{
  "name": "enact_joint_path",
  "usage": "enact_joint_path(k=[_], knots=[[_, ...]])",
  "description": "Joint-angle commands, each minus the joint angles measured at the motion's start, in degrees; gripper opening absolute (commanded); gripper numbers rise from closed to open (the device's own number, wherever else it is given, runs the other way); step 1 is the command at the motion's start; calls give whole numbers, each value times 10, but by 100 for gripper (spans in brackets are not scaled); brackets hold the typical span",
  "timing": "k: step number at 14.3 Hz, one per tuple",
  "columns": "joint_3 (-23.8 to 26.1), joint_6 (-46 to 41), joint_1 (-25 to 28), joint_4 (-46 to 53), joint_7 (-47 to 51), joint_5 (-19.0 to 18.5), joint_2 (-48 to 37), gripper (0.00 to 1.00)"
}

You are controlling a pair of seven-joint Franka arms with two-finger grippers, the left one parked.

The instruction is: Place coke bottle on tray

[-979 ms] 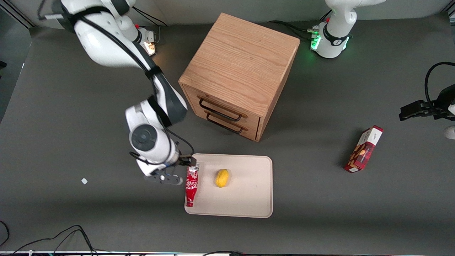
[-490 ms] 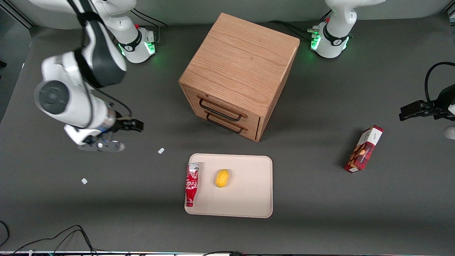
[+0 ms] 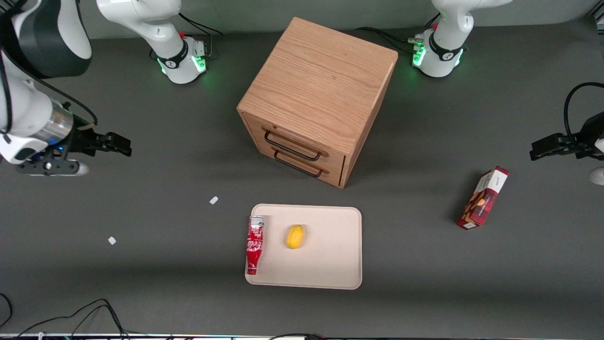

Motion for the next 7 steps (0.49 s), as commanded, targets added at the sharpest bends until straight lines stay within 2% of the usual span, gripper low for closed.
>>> enact_joint_path(k=[1,2,7], knots=[[-72,6,47,-19,-5,20,-22,100],[-73,6,41,-16,-4,31,-21,100],[-72,5,25,-12,-6,32,-18,100]])
